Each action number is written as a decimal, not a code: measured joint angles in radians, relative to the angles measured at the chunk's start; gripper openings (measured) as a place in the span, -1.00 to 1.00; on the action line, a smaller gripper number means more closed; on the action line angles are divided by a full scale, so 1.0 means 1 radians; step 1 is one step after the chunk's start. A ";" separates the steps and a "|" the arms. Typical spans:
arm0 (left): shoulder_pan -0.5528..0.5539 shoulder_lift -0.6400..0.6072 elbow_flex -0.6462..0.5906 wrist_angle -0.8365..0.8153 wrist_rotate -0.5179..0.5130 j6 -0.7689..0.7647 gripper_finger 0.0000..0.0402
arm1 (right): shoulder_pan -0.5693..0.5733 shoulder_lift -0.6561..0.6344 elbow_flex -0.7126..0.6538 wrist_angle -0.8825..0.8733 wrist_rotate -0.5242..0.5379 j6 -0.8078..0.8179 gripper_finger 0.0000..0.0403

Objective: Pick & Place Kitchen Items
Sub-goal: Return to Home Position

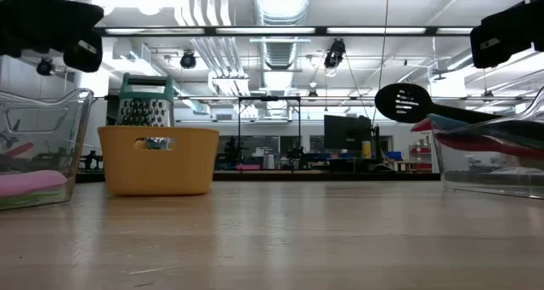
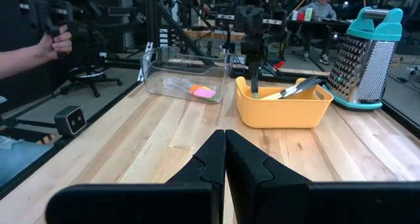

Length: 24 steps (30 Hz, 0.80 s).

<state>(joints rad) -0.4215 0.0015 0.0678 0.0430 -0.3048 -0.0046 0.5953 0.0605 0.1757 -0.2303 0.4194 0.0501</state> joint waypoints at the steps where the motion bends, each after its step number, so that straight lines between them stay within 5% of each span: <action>1: 0.001 0.002 -0.014 0.016 0.004 0.001 -0.89 | 0.000 0.000 0.000 -0.001 0.000 0.001 -0.96; 24: 0.002 0.004 -0.060 0.020 -0.010 -0.015 -0.90 | 0.000 0.001 0.000 -0.001 0.000 0.000 -0.96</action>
<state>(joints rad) -0.4191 0.0051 0.0082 0.0631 -0.3149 -0.0193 0.5953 0.0612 0.1757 -0.2314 0.4191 0.0505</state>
